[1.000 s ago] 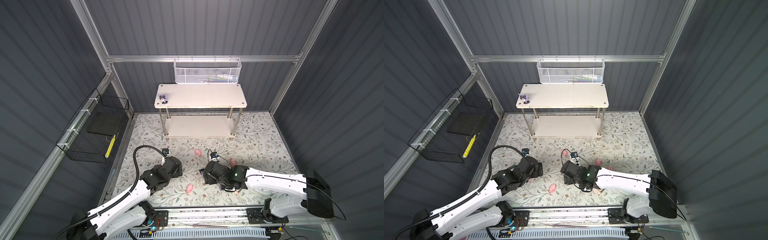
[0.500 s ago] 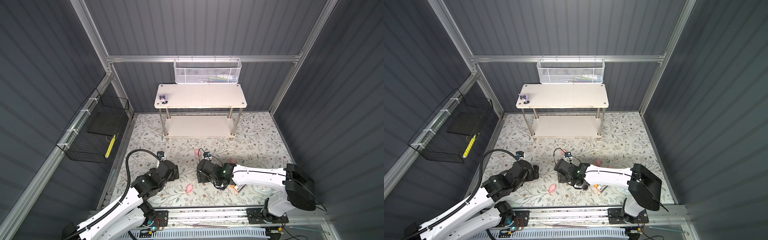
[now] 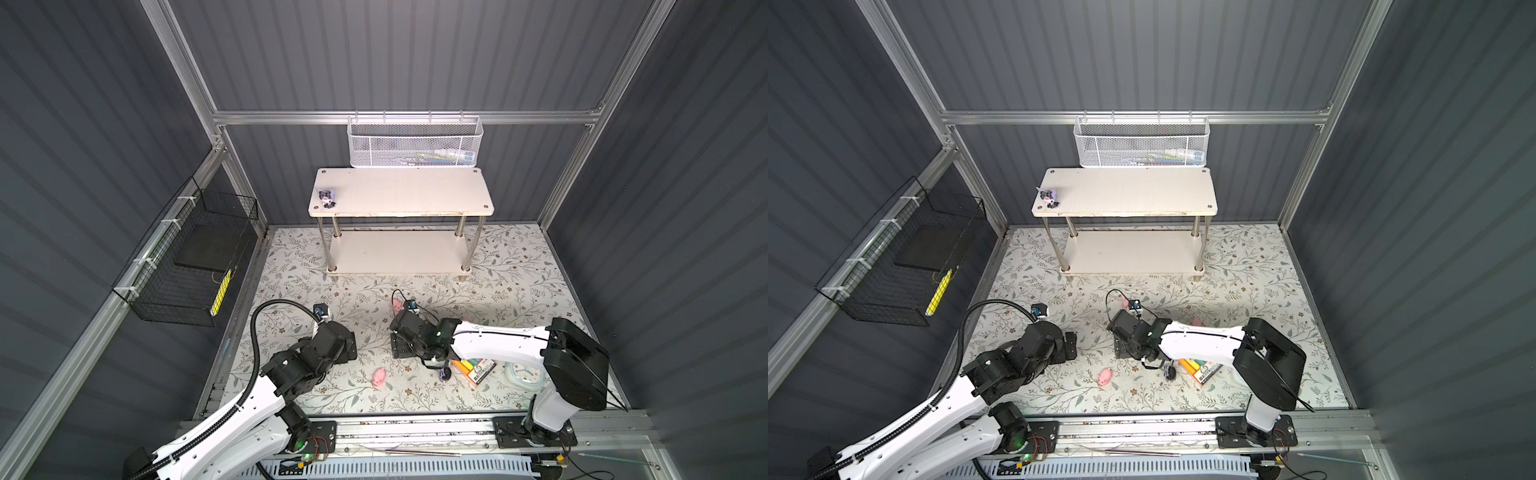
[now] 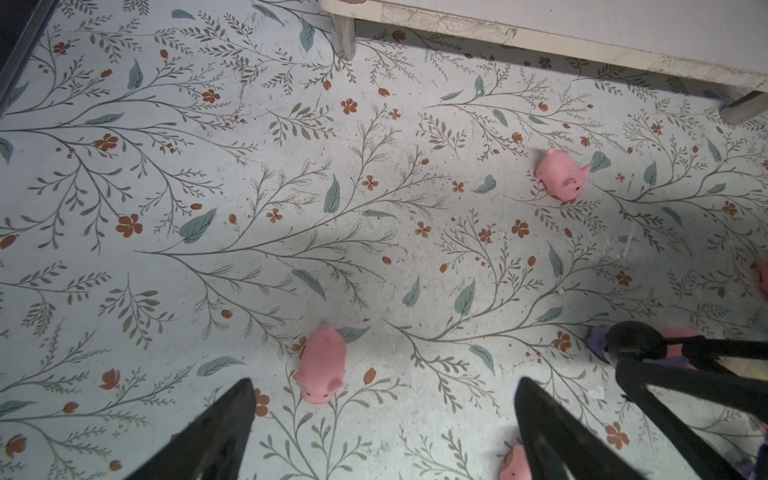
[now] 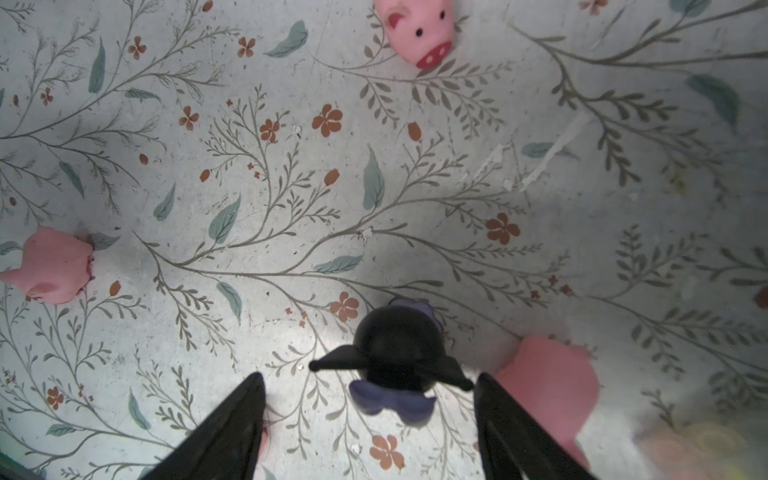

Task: Place and organize the plastic toys onto the shelf
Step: 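Lower the right gripper over the black figurine with purple bow and close, then lift the black figurine slightly with the right gripper while the left hovers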

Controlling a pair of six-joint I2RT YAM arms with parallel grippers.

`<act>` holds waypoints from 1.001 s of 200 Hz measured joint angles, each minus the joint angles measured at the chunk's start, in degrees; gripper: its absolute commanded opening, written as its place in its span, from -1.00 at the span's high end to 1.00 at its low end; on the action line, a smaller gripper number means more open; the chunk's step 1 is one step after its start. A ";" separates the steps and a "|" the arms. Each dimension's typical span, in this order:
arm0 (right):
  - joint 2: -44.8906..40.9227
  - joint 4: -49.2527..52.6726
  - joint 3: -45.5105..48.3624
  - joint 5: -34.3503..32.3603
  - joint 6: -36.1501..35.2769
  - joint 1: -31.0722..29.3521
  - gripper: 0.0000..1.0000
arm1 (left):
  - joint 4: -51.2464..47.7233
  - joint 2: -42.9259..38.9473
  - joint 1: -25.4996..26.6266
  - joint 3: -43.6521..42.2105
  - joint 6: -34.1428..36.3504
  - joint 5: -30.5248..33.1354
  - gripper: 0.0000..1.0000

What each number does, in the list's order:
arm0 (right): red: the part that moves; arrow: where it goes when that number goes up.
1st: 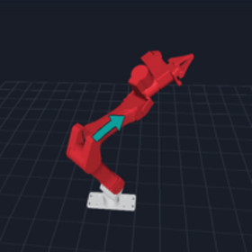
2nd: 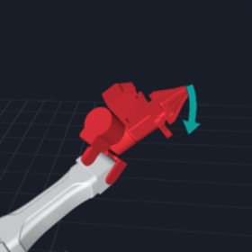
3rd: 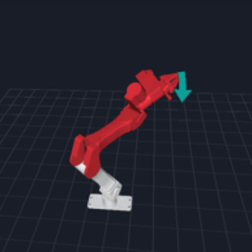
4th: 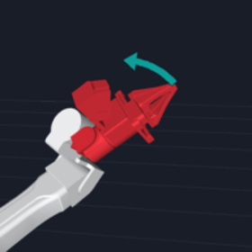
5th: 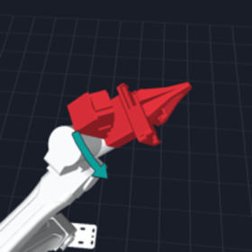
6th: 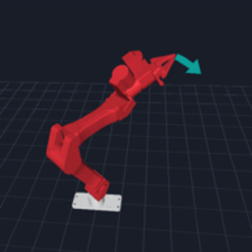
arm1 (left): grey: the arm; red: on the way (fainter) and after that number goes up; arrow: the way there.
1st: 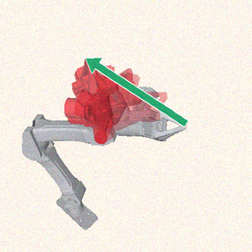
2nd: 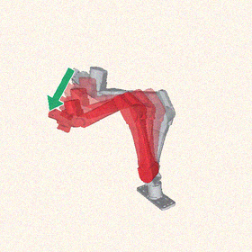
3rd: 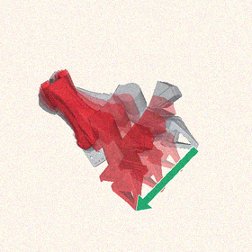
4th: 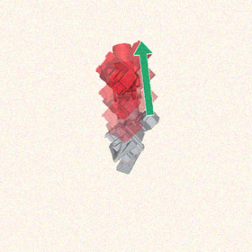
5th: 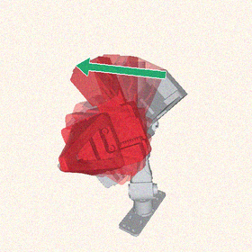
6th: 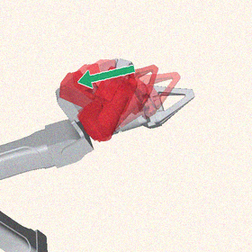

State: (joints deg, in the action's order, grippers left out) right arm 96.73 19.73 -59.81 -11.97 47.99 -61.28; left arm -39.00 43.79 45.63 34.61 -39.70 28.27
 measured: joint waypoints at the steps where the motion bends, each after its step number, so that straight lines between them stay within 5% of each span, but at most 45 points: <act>1: 0.04 0.00 -0.04 0.00 0.00 0.00 -0.56 | 0.00 0.02 0.00 0.00 0.02 0.00 -0.95; 125: 3.32 0.90 -2.21 1.75 -0.72 2.05 -0.29 | 0.87 3.08 0.00 1.05 0.28 0.00 -0.95; 200: 4.04 -0.74 -1.11 2.25 -1.29 1.88 -0.45 | 1.01 3.21 0.00 1.07 0.46 0.22 -0.95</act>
State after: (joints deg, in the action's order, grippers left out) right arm 100.77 18.98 -60.93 -9.72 46.70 -59.40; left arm -38.00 47.00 45.63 35.68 -39.24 28.49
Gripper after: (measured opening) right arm 0.708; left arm 0.975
